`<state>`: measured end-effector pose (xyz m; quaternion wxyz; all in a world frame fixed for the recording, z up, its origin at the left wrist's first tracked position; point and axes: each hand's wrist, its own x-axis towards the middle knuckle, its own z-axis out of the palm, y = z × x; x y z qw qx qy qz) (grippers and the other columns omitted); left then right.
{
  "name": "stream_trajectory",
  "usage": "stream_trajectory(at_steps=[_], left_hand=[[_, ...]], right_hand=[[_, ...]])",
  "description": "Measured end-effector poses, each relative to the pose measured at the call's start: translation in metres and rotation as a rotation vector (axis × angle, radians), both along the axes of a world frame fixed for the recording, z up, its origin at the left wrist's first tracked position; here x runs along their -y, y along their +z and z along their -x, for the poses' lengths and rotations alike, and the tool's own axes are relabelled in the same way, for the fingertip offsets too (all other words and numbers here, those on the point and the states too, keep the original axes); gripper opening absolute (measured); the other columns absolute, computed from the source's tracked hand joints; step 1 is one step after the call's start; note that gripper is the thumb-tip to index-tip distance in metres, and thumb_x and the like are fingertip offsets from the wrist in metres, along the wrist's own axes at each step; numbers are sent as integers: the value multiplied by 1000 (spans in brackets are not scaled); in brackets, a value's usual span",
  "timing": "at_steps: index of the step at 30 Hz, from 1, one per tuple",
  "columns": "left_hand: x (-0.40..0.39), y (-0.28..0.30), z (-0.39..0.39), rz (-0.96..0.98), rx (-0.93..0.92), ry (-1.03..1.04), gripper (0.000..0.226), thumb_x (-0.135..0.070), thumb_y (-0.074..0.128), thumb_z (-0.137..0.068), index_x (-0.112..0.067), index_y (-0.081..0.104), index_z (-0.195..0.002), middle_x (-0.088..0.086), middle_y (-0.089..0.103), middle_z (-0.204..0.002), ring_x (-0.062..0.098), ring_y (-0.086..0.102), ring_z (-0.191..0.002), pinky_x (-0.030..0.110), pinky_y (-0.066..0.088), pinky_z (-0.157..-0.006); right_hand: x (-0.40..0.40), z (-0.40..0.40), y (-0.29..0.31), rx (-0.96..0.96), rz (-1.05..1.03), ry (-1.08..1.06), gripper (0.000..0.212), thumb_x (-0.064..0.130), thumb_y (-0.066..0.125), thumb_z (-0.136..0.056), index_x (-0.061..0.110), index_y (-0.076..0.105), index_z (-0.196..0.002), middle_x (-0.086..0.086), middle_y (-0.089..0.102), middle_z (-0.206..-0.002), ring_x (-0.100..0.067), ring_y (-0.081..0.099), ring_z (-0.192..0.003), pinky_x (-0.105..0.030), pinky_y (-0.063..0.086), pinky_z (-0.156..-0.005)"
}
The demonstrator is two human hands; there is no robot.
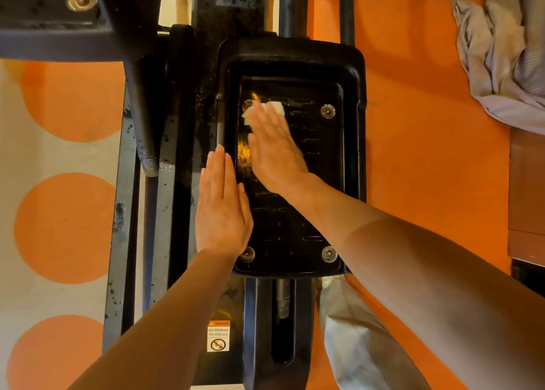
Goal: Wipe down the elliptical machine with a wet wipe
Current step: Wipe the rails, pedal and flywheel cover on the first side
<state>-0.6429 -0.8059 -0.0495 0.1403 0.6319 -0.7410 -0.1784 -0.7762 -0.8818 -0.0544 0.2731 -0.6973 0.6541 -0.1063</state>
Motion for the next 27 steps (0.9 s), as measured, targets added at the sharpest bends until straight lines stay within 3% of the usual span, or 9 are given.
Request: stream_trajectory(at_steps=[5, 8, 13, 17, 19, 22, 27], left_hand=[[0, 0, 0, -17, -6, 1, 54, -24, 26, -106, 2, 24, -153, 14, 18, -163, 24, 12, -152, 32, 6, -125], [0, 1, 0, -26, -4, 2, 55, -27, 24, -106, 2, 23, -153, 13, 17, -163, 22, 10, -152, 31, 5, -125], [0, 2, 0, -62, 4, 17, 58, -32, 21, -105, -2, 20, -155, 9, 14, -165, 18, 6, -153, 26, 1, -124], [0, 1, 1, -48, 4, 17, 57, -31, 22, -106, -1, 22, -154, 10, 16, -164, 20, 9, -152, 28, 4, -124], [0, 1, 1, -39, -3, 14, 57, -30, 24, -106, 0, 23, -154, 11, 17, -164, 21, 10, -152, 30, 6, -124], [0, 1, 1, -25, -22, 9, 55, -26, 27, -106, 2, 25, -153, 14, 19, -163, 23, 13, -152, 33, 10, -124], [0, 1, 0, -30, -10, 8, 54, -26, 27, -106, 1, 24, -153, 14, 20, -163, 22, 12, -152, 33, 9, -124]], right_hand=[[4, 0, -1, -20, 10, 85, 51, 22, 24, -106, 6, 14, -154, -8, 7, -163, -17, -2, -150, -33, -1, -123], [-7, 28, -6, -63, 29, -42, 52, 22, 26, -106, 7, 14, -154, -8, 9, -163, -18, 1, -151, -36, 6, -123], [-20, 70, -9, -158, -12, -198, 52, 21, 25, -107, 4, 10, -154, -10, 5, -163, -20, -1, -151, -36, 4, -123], [-6, 55, -9, -113, -27, -252, 56, 25, 25, -106, 4, 7, -155, -11, 2, -163, -21, -4, -151, -35, -1, -123], [7, 37, -7, -56, -20, -213, 57, 26, 27, -106, 5, 7, -155, -10, 2, -164, -20, -4, -151, -35, -1, -123], [26, 5, -3, 0, -31, 8, 56, 25, 27, -106, 6, 8, -155, -9, 3, -164, -19, -6, -150, -37, -2, -123], [34, 2, -7, -65, -9, 166, 54, 24, 24, -106, 8, 10, -155, -6, 4, -164, -16, -3, -150, -35, 2, -123]])
